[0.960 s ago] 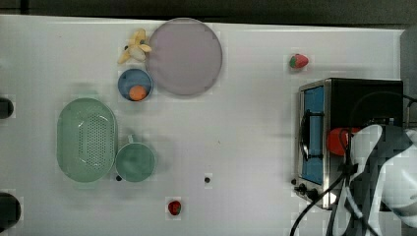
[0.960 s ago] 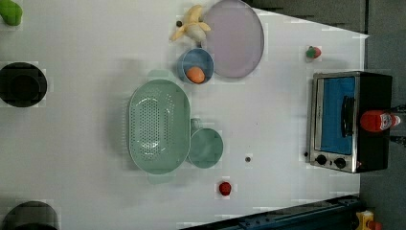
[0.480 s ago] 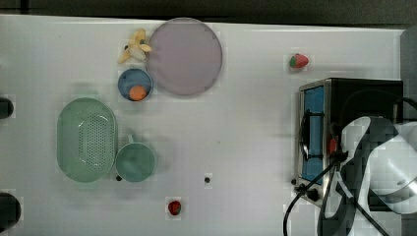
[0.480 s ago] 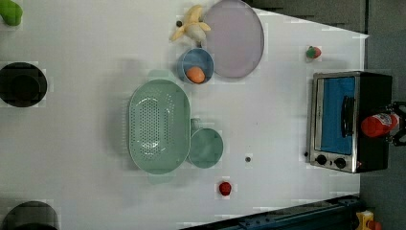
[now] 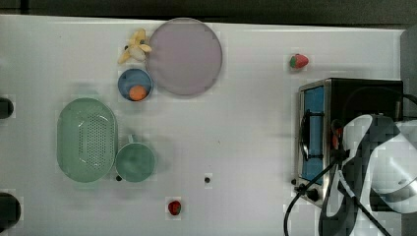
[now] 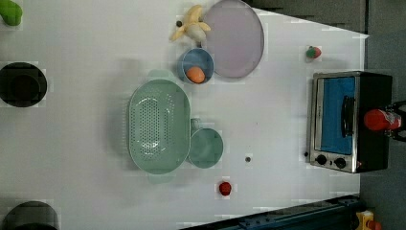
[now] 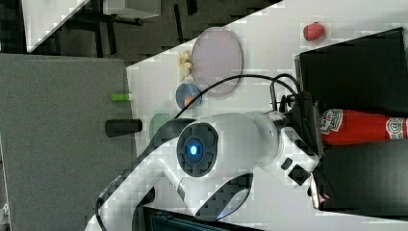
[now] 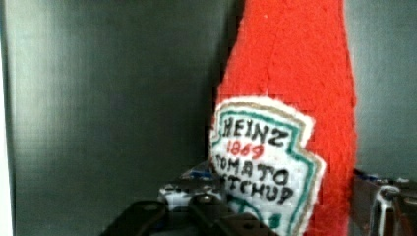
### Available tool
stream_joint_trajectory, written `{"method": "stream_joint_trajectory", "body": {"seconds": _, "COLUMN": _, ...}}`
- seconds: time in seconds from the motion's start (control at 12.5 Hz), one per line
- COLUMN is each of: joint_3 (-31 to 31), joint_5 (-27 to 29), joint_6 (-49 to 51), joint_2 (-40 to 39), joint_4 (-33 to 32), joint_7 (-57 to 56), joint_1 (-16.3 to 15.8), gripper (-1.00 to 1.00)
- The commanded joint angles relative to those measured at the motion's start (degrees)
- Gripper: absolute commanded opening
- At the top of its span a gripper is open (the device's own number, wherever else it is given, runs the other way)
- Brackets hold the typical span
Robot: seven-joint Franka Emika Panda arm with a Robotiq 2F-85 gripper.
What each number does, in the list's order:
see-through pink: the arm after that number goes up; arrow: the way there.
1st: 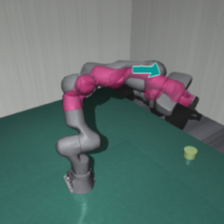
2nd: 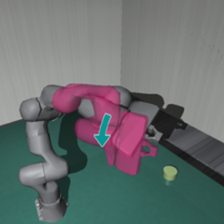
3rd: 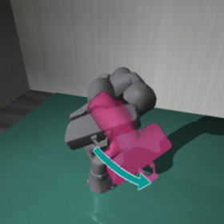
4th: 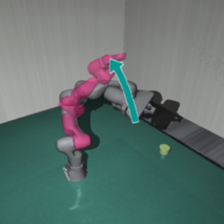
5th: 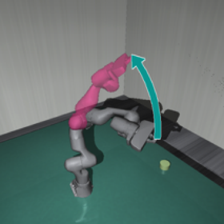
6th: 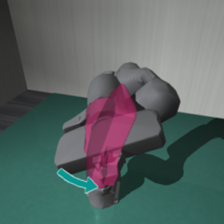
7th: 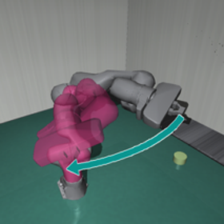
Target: Pick Ketchup from oven and place it on table.
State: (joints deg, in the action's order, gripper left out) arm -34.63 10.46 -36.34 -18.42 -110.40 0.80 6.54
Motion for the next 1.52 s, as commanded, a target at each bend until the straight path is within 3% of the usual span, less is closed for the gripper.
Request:
{"method": "stream_joint_trajectory", "body": {"seconds": 0.08, "joint_3": -0.15, "joint_5": -0.1, "joint_6": 3.31, "joint_2": 2.24, "joint_4": 3.58, "joint_7": 2.89, "joint_1": -0.86, "gripper": 0.29}}
{"method": "stream_joint_trajectory", "body": {"seconds": 0.4, "joint_3": 0.67, "joint_5": -6.09, "joint_6": 15.53, "joint_2": 6.8, "joint_4": 12.09, "joint_7": 2.57, "joint_1": -4.74, "gripper": 0.29}}
{"method": "stream_joint_trajectory", "body": {"seconds": 0.64, "joint_3": 4.36, "joint_5": -6.59, "joint_6": 24.52, "joint_2": 10.4, "joint_4": 16.2, "joint_7": -2.3, "joint_1": -7.92, "gripper": 0.29}}
{"method": "stream_joint_trajectory", "body": {"seconds": 1.12, "joint_3": 16.03, "joint_5": -6.6, "joint_6": 25.57, "joint_2": 13.08, "joint_4": 14.96, "joint_7": -5.79, "joint_1": -11.87, "gripper": 0.29}}
{"method": "stream_joint_trajectory", "body": {"seconds": 1.52, "joint_3": 22.42, "joint_5": -6.6, "joint_6": 23.12, "joint_2": 13.11, "joint_4": 8.34, "joint_7": -4.76, "joint_1": -13.24, "gripper": 0.29}}
